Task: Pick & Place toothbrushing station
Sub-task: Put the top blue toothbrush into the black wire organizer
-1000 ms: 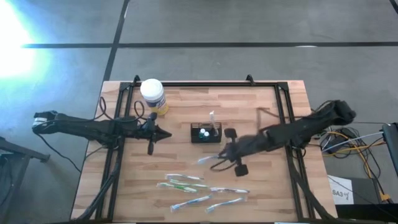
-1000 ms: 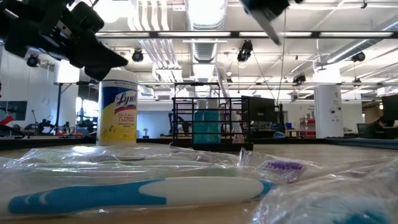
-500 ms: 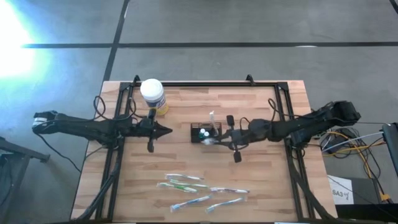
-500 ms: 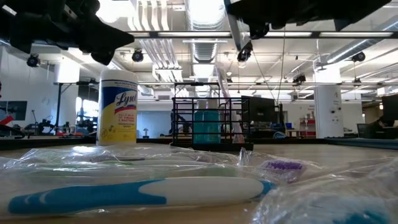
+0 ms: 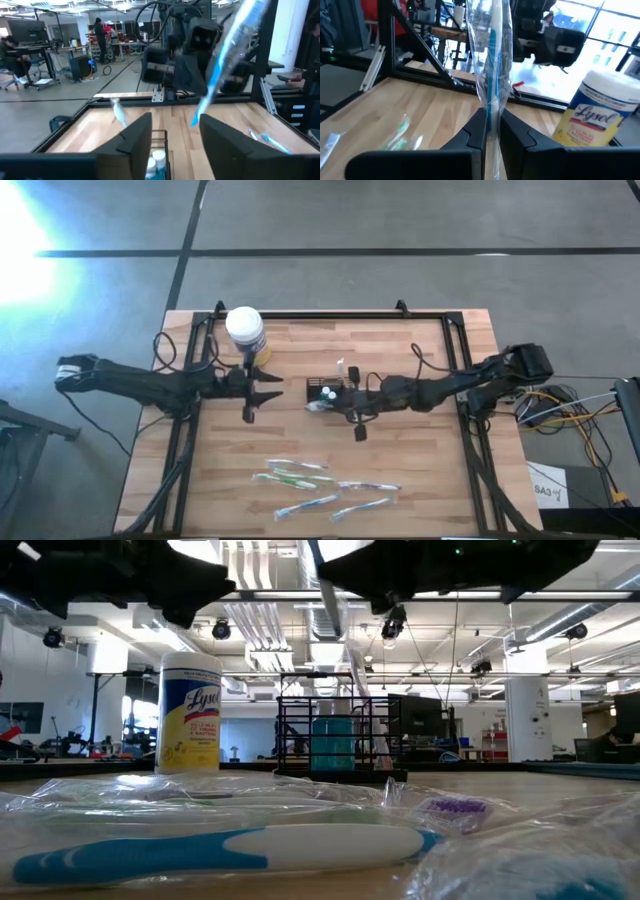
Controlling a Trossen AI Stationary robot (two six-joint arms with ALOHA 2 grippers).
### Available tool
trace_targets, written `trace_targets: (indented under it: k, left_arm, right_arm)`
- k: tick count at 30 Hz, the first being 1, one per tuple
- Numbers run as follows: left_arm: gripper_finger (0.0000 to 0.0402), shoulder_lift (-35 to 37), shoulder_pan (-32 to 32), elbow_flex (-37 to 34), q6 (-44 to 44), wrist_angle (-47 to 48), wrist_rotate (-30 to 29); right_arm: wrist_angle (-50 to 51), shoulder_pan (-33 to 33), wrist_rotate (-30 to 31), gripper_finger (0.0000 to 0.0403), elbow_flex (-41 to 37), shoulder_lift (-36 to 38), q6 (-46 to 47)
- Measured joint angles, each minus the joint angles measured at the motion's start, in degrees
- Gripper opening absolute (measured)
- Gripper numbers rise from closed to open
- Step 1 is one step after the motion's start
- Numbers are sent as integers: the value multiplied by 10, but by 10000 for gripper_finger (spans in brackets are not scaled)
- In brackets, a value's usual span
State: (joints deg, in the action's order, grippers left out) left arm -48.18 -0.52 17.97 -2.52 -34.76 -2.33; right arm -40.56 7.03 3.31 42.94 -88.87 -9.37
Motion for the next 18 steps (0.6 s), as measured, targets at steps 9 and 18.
trace_targets:
  k: [9, 18]
  left_arm:
    - [215, -84, -1, 84, -4, -10, 48]
    - [216, -158, -1, 127, -3, -19, 62]
  right_arm:
    - [-19, -15, 22, 28, 33, -51, 6]
    - [-18, -18, 29, 28, 29, -47, 14]
